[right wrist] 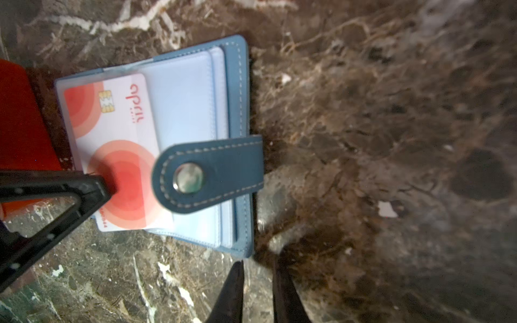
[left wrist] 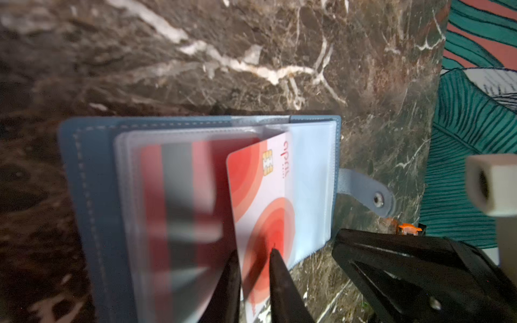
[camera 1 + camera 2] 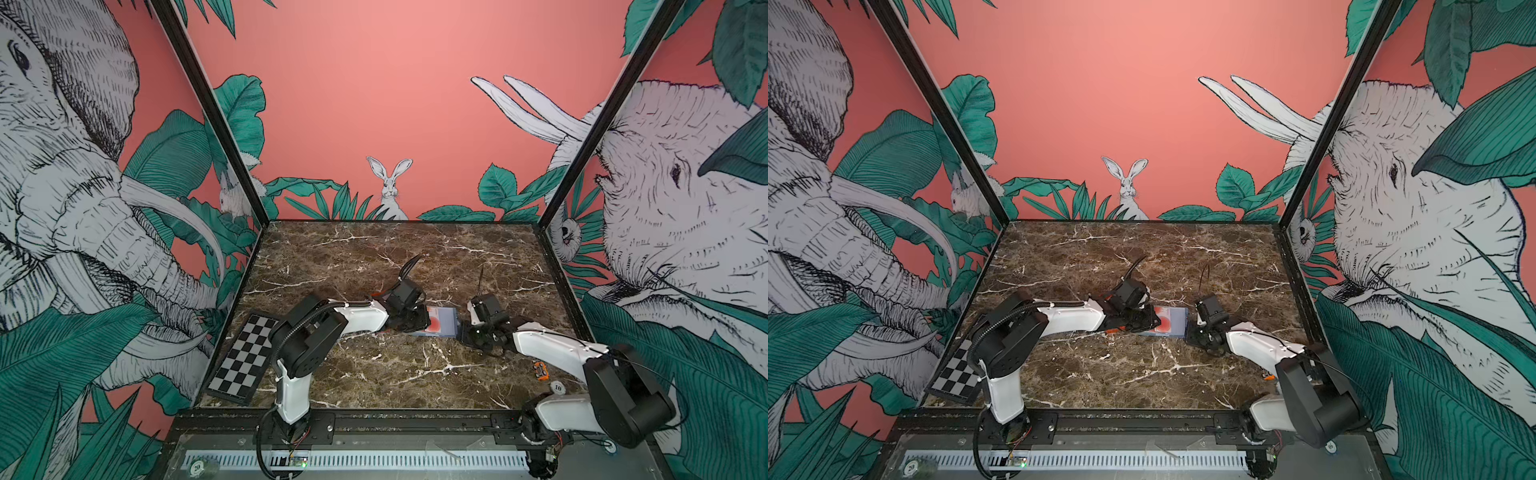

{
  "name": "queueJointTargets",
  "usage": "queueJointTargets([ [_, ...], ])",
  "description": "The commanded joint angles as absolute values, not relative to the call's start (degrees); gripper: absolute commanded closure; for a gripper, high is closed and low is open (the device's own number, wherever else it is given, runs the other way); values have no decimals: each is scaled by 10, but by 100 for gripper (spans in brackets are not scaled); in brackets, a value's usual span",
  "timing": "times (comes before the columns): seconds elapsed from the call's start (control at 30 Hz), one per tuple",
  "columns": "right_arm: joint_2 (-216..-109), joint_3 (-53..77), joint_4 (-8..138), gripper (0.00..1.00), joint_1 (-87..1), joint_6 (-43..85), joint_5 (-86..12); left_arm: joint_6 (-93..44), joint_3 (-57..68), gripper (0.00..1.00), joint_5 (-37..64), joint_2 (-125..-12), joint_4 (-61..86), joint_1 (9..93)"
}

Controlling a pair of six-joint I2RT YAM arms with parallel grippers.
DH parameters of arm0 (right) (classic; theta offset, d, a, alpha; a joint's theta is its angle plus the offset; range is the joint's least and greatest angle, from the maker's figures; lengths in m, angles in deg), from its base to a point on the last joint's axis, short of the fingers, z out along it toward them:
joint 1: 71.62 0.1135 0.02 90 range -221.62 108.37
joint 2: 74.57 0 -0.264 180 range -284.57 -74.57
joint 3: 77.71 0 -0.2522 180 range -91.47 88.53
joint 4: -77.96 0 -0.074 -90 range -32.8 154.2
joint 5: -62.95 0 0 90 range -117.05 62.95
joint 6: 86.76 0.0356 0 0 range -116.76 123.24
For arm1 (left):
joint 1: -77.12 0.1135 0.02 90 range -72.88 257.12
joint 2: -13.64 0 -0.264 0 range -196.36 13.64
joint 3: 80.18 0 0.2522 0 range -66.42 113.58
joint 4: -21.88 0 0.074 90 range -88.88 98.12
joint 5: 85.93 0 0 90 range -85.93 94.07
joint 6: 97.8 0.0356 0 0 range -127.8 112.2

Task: Put the credit cards into the card holder

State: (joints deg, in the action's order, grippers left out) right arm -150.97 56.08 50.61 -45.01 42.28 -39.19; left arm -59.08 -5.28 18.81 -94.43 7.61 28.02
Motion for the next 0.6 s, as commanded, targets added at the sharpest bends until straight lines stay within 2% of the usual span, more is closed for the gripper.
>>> queueJointTargets([
  [0.0, -1491, 543, 476, 77, -449, 413, -370, -555, -39, 76, 145, -921, -12, 277],
  [0.2, -1481, 537, 473, 75, -449, 410, -382, -535, -46, 73, 116, -896, -38, 276],
  [0.57, -1522, 533, 505, 74, -456, 408, -403, -537, -51, 76, 142, -896, -18, 276],
])
